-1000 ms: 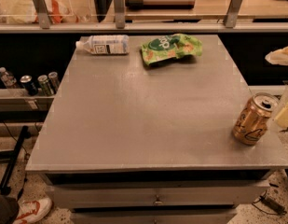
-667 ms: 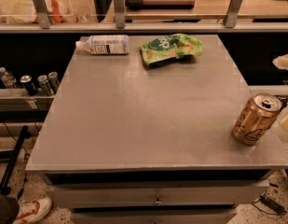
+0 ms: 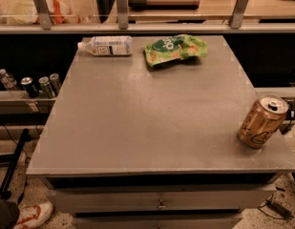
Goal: Move orange can near green rice chip bag
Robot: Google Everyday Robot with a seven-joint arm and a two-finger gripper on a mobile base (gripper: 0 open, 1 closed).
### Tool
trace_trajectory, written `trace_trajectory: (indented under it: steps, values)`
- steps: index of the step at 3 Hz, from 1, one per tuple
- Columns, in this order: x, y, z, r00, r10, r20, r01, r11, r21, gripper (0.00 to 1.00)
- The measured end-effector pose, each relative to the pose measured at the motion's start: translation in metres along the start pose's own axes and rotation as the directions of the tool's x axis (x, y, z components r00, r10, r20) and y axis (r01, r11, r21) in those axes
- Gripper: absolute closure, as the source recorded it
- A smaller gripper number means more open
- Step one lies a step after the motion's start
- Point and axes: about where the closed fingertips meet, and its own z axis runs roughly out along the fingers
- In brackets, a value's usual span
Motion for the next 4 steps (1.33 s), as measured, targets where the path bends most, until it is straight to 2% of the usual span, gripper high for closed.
trace_trajectory:
  steps: [1,2,4]
  values:
    - [0.006,0.005,0.005,0.998,0.054,0.039,-0.055,0.9984,0.014,0.00]
    - [0.005,0.011,0.018,0.991,0.093,0.091,-0.094,0.9955,0.006,0.00]
    - [-0.004,0.014,0.039,0.979,0.111,0.173,-0.109,0.9938,-0.023,0.00]
